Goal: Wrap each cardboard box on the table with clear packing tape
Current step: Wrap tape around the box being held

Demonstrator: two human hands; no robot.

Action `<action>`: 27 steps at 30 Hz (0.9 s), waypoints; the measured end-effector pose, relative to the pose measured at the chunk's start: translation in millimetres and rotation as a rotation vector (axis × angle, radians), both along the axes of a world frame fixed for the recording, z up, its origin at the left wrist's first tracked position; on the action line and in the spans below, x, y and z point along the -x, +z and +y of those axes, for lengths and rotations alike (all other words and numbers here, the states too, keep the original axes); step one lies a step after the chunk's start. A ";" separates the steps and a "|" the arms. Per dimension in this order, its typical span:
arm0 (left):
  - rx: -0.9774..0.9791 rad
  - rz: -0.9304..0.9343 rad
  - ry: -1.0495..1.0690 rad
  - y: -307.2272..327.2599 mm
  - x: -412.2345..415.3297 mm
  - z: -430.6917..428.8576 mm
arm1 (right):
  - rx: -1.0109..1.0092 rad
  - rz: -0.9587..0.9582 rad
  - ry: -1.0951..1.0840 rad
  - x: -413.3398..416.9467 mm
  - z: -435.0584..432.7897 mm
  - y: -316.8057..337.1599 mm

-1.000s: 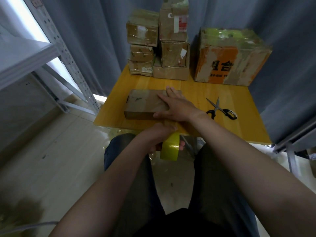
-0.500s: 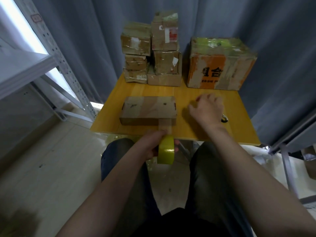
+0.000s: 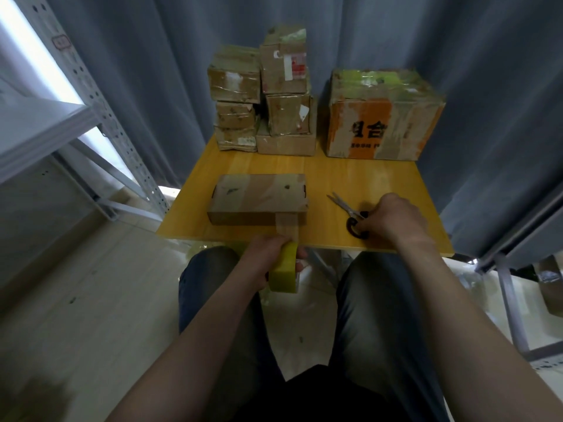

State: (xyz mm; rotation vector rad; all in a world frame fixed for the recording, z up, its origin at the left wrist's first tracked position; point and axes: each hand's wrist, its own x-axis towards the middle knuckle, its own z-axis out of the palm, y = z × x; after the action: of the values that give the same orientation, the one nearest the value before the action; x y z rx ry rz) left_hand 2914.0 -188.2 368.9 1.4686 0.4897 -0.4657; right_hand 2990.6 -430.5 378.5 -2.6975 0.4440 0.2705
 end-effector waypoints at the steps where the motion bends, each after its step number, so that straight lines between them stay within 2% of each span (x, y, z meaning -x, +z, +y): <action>1: -0.014 0.003 0.002 -1.4 -0.1 -0.6 | -0.062 0.012 0.002 0.3 -0.4 2.3; 4: -0.029 0.016 0.012 -1.0 -0.6 -1.5 | -0.388 0.081 0.083 3.5 -6.2 16.3; 6: -0.025 0.016 0.013 -1.6 -0.8 -0.1 | -0.492 0.217 0.230 9.5 -10.1 28.7; 9: -0.059 0.016 0.010 -4.4 -1.9 0.5 | -0.472 0.481 0.419 12.9 -11.8 36.3; 11: -0.076 0.005 0.032 -5.7 -2.2 0.3 | -0.389 0.570 0.459 10.6 -9.0 36.0; 20: -0.020 -0.010 0.079 -7.7 0.8 1.1 | -0.382 0.660 0.527 -9.1 22.2 40.8; 27: -0.044 -0.032 0.045 -9.2 0.8 5.5 | -0.421 0.570 0.546 -16.4 45.1 32.7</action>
State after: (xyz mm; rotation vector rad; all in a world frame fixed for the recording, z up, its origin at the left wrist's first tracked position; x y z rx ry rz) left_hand 2913.2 -182.6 359.6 1.5023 0.5091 -0.3972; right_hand 3007.1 -385.4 411.2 -2.2354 -0.2045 1.1560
